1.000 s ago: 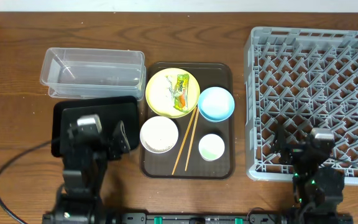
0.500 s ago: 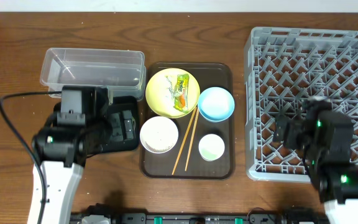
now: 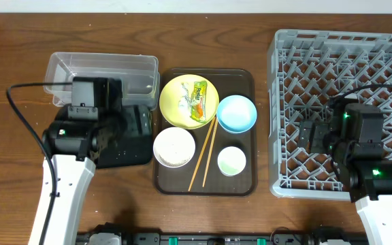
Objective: Sort waste into correct bins and load items into the dishwasher rack
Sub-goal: 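Reach the left gripper to the foil on the yellow plate and grasp, then carry the foil with the left gripper into the clear bin and release, then reach the left gripper back to the yellow plate and grasp the snack wrapper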
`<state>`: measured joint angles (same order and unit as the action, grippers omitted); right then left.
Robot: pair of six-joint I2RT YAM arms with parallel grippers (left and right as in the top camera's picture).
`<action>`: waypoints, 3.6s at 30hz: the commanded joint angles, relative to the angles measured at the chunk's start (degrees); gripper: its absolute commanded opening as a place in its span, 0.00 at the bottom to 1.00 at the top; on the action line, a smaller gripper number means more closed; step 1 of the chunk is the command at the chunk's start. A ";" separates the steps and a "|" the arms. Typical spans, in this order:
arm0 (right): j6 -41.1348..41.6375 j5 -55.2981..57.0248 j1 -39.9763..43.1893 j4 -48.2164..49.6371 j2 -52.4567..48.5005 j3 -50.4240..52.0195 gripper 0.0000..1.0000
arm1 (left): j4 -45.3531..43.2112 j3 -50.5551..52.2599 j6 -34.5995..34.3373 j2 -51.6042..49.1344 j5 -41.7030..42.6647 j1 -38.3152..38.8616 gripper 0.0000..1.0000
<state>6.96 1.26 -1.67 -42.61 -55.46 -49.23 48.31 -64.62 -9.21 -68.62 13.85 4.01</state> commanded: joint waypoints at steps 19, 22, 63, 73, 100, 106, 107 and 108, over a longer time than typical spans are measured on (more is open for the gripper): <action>0.26 -0.26 0.11 -0.33 0.07 -1.25 0.99 | -29.03 -0.96 9.60 -27.82 -4.66 13.35 0.87; 0.26 -0.26 0.11 -0.33 0.07 -1.25 0.99 | -30.16 -0.96 9.62 -31.74 -4.72 14.64 0.84; 0.26 -0.26 0.11 -0.68 0.07 -1.22 0.99 | -26.47 -0.98 8.98 -19.32 -15.78 11.69 0.06; 0.26 -0.24 0.11 -0.68 0.07 -1.25 0.99 | -26.60 -0.87 8.98 -20.52 -17.75 3.50 0.42; 0.26 -0.24 0.11 -0.70 0.07 -1.25 0.99 | -28.96 -0.11 9.40 -31.85 -0.79 17.16 0.75; 0.26 -0.24 0.11 -0.72 0.07 -1.22 0.99 | -31.12 -0.11 9.40 -38.10 -0.76 18.67 0.75; 0.26 -0.24 0.11 -0.72 0.07 -1.25 0.99 | -31.30 -0.11 9.40 -38.84 -0.76 18.86 0.75; 0.26 -0.24 0.11 -0.72 0.07 -1.25 0.99 | -31.34 -0.11 9.40 -39.63 -0.79 19.08 0.74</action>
<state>6.96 1.21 -1.67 -43.11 -55.46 -49.36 17.21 -64.66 0.01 -106.48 12.62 22.63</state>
